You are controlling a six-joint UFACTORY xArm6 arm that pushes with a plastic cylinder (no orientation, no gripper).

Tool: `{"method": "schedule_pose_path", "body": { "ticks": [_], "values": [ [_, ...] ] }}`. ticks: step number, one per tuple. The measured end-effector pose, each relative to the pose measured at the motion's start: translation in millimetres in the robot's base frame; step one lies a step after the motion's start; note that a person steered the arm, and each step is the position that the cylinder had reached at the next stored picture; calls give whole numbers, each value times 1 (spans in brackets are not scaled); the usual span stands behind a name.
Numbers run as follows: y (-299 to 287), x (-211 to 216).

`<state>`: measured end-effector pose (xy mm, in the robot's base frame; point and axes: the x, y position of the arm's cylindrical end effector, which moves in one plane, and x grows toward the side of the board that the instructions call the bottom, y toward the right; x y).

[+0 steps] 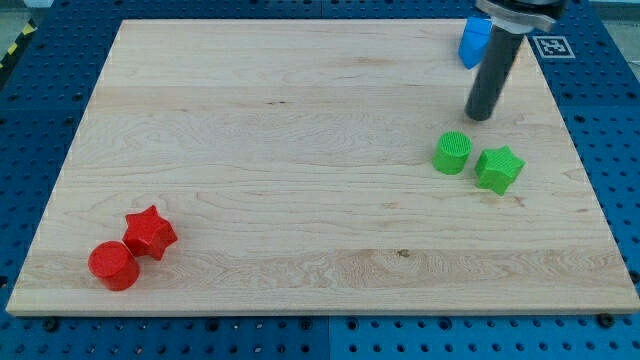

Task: Move the green circle away from green star

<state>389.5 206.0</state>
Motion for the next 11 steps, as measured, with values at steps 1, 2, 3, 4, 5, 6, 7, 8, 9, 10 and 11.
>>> {"method": "schedule_pose_path", "body": {
  "ticks": [1,2,3,4,5,6,7,8,9,10,11],
  "values": [
    [32,28],
    [22,57],
    [-47,74],
    [-114,90],
    [-129,88],
    [-112,60],
    [-101,37],
    [-102,24],
    [-152,26],
    [-217,60],
    [-234,81]
  ]
}}
